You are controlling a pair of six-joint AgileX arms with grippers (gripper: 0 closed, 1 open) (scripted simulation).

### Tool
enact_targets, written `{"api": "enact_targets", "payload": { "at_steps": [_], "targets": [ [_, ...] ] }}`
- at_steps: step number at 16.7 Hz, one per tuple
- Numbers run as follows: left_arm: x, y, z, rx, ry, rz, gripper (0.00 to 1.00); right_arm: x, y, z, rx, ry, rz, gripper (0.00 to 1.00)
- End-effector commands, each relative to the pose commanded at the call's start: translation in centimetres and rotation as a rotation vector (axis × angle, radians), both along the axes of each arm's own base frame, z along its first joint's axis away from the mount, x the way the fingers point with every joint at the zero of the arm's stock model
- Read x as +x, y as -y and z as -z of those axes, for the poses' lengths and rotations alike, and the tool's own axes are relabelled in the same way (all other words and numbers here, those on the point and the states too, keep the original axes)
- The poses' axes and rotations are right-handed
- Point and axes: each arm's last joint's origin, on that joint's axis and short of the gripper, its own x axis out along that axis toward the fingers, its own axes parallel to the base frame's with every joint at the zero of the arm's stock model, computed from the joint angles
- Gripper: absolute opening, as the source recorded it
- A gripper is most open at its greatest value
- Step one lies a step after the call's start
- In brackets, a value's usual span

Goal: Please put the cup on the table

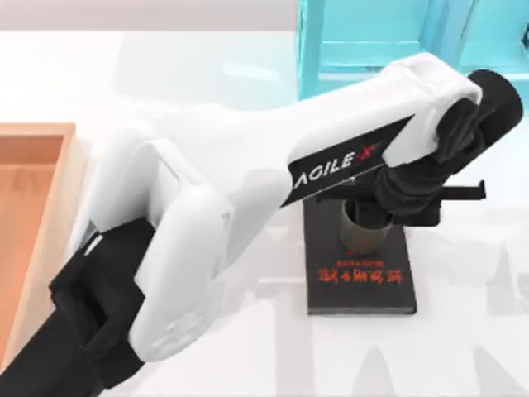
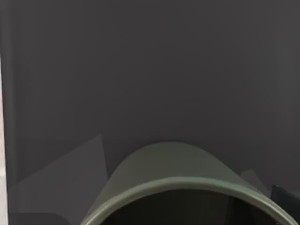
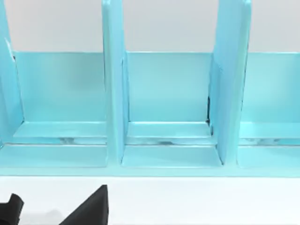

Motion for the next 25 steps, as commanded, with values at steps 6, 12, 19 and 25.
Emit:
{"api": "enact_targets", "payload": {
  "at_steps": [6, 12, 19, 25],
  "targets": [
    [0.0, 0.0, 0.0, 0.000, 0.000, 0.000, 0.00, 0.0, 0.0, 0.0, 0.000, 0.000, 0.000, 1.00],
    [-0.1, 0.2, -0.8, -0.003, 0.005, 0.005, 0.00, 0.0, 0.0, 0.0, 0.000, 0.000, 0.000, 1.00],
    [-0.1, 0.2, -4.9, -0.006, 0.005, 0.003, 0.00, 0.0, 0.0, 0.0, 0.000, 0.000, 0.000, 1.00],
    [-0.1, 0.0, -5.2, -0.004, 0.002, 0.005, 0.00, 0.0, 0.0, 0.0, 0.000, 0.000, 0.000, 1.00]
  ]
}}
